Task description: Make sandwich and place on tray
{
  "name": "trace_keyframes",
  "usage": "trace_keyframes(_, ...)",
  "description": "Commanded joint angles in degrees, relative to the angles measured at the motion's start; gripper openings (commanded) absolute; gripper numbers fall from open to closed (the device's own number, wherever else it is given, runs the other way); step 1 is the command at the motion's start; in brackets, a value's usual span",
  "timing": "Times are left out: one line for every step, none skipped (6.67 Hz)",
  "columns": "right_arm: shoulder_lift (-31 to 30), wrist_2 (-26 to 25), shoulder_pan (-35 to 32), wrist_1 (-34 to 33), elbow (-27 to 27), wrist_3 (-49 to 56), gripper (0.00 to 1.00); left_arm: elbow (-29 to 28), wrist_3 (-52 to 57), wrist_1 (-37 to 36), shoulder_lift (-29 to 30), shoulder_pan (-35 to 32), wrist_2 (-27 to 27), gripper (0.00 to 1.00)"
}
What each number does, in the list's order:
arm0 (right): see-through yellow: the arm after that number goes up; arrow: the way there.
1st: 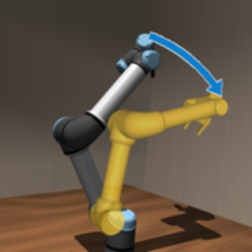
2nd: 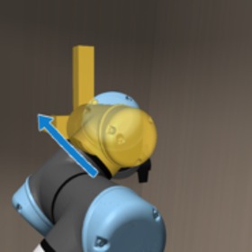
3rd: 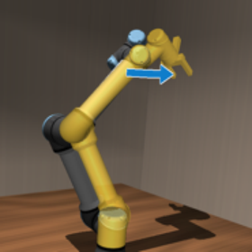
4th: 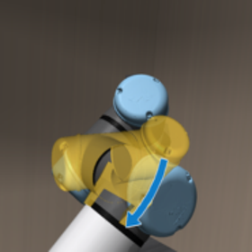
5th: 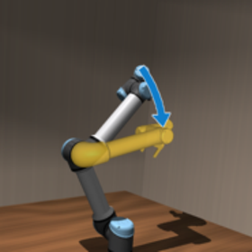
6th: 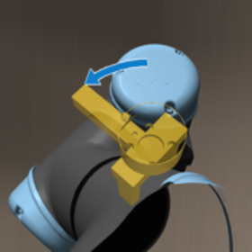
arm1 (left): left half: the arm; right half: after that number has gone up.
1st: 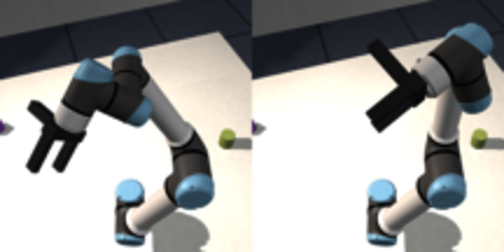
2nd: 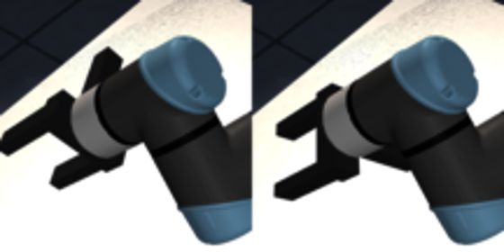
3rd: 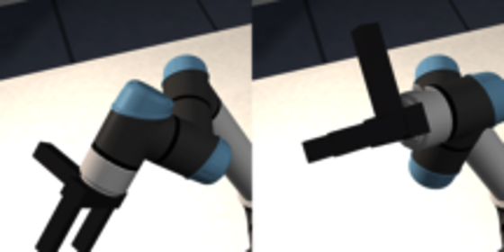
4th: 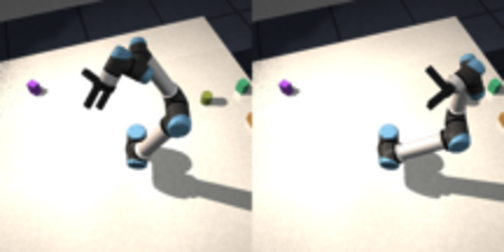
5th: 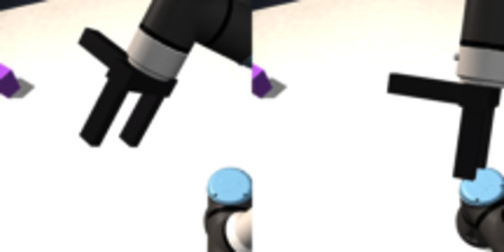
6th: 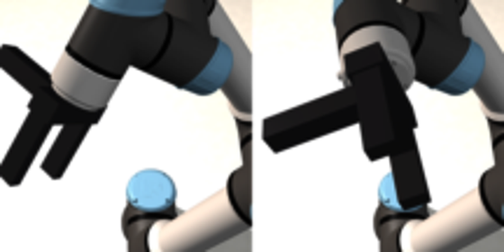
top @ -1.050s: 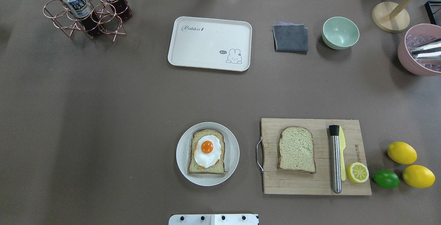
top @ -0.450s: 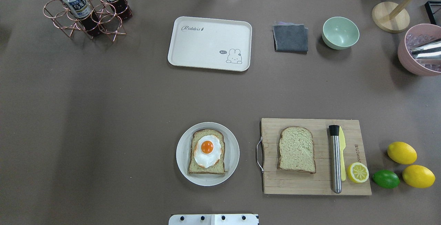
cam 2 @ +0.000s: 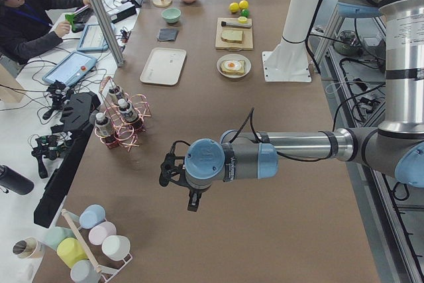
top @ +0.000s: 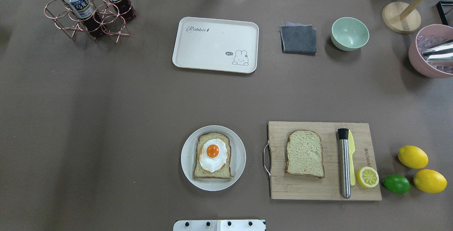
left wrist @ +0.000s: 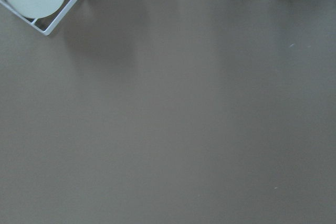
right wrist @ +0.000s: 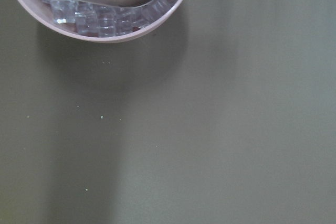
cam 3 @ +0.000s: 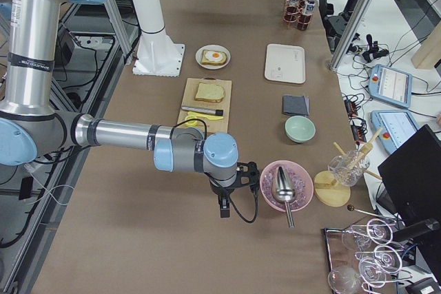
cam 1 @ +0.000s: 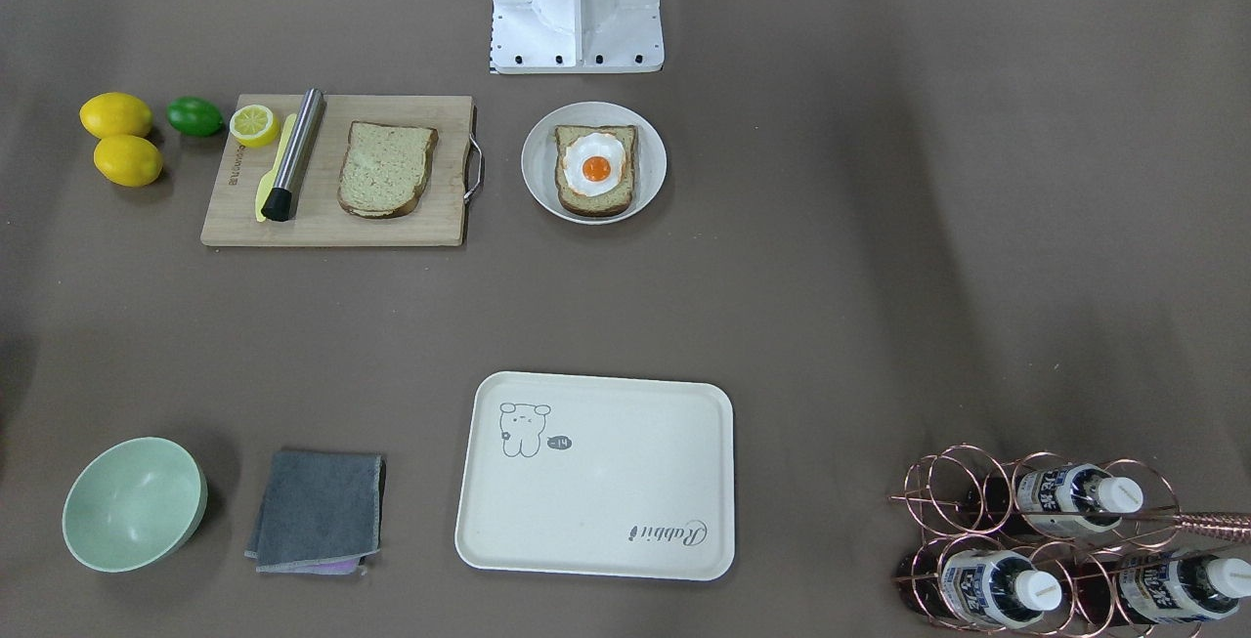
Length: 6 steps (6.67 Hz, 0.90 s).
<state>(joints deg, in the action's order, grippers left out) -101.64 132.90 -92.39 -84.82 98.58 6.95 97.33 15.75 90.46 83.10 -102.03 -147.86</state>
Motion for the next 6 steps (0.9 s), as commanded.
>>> trace_keyframes(0.0, 2.0, -0.1, 3.8, 0.4, -1.1, 1.00, -2.2, -0.3, 5.4, 1.5, -1.2, -2.7, 0.99)
trace_keyframes(0.0, 1.7, -0.1, 7.2, 0.1, -2.5, 1.00, -2.8, -0.2, 7.8, 1.2, -1.3, -2.8, 0.99)
trace_keyframes(0.0, 1.7, -0.1, 7.6, 0.0, -2.6, 1.00, -4.7, -0.2, 8.2, 1.2, -1.3, -3.7, 0.99)
trace_keyframes(0.0, 1.7, -0.1, 7.7, -0.1, -2.6, 1.00, -4.1, -0.6, 8.7, 1.4, -1.3, -4.8, 0.99)
trace_keyframes(0.1, 1.7, -0.1, 7.7, 0.6, -2.6, 1.00, -3.9, -6.0, 9.1, 2.6, -1.1, -4.9, 0.99)
trace_keyframes(-0.1, 1.8, -0.1, 7.8, 0.6, -2.6, 1.00, -3.1, -13.9, 10.9, 5.1, -0.9, -4.5, 0.99)
